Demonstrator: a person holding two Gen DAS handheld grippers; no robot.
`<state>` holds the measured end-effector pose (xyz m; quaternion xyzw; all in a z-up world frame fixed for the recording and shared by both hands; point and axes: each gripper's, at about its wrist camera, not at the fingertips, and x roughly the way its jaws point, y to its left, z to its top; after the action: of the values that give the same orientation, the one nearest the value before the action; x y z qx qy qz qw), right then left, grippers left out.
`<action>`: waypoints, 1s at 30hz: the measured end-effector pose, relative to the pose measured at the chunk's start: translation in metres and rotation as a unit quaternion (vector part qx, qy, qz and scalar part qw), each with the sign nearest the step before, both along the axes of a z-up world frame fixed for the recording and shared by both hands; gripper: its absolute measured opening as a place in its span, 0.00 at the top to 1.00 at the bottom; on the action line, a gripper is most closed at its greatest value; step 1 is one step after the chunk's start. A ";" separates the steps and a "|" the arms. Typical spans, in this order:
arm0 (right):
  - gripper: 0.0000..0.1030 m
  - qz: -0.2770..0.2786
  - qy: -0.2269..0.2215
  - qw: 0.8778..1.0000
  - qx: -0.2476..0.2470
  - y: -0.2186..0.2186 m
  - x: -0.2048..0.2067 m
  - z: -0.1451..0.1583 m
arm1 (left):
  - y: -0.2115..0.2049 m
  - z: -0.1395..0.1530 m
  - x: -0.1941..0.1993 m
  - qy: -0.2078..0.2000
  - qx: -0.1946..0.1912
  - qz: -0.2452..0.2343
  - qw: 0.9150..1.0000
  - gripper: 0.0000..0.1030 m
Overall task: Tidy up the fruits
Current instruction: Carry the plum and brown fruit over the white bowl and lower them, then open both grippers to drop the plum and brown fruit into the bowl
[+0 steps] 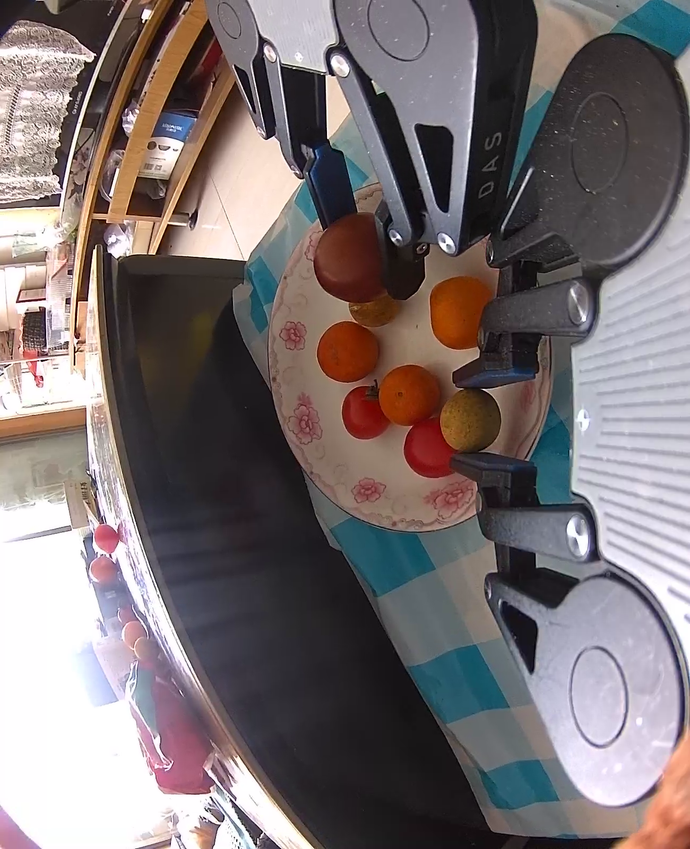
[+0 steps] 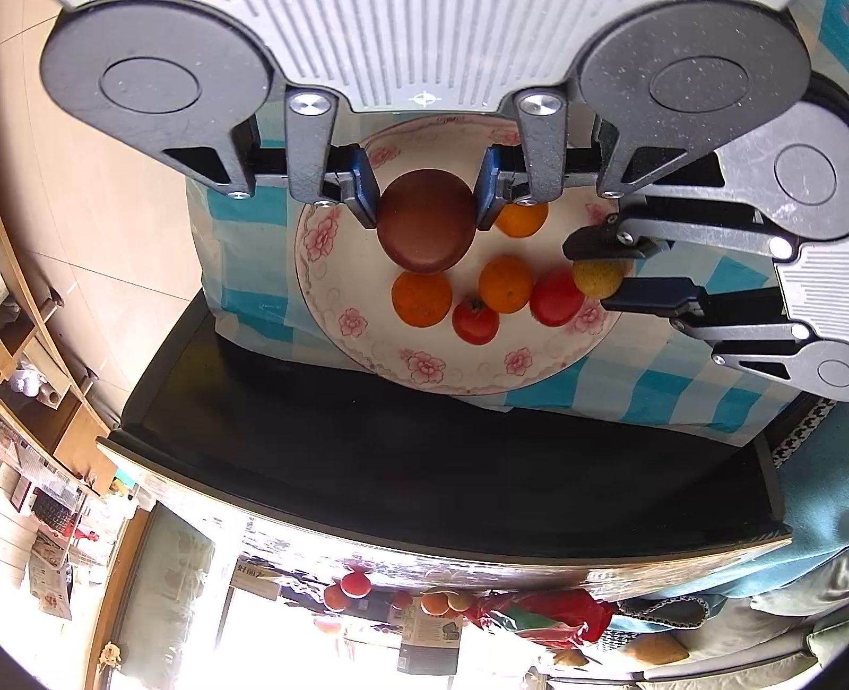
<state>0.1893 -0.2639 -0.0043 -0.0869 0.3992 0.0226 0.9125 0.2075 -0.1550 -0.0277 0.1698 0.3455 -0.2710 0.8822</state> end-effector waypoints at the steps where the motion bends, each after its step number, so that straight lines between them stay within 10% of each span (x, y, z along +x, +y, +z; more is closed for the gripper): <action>1: 0.69 0.000 -0.002 1.000 0.000 0.000 0.001 -0.001 | 0.000 0.000 0.001 0.000 0.001 0.002 1.000 0.65; 30: 0.65 -0.021 -0.032 0.997 0.063 -0.015 0.021 0.009 | 0.008 0.003 0.014 0.010 -0.034 0.018 0.999 0.63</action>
<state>0.2098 -0.2792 0.0050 -0.0218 0.3693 0.0258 0.9287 0.2211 -0.1467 -0.0244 0.1304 0.3483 -0.2681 0.8887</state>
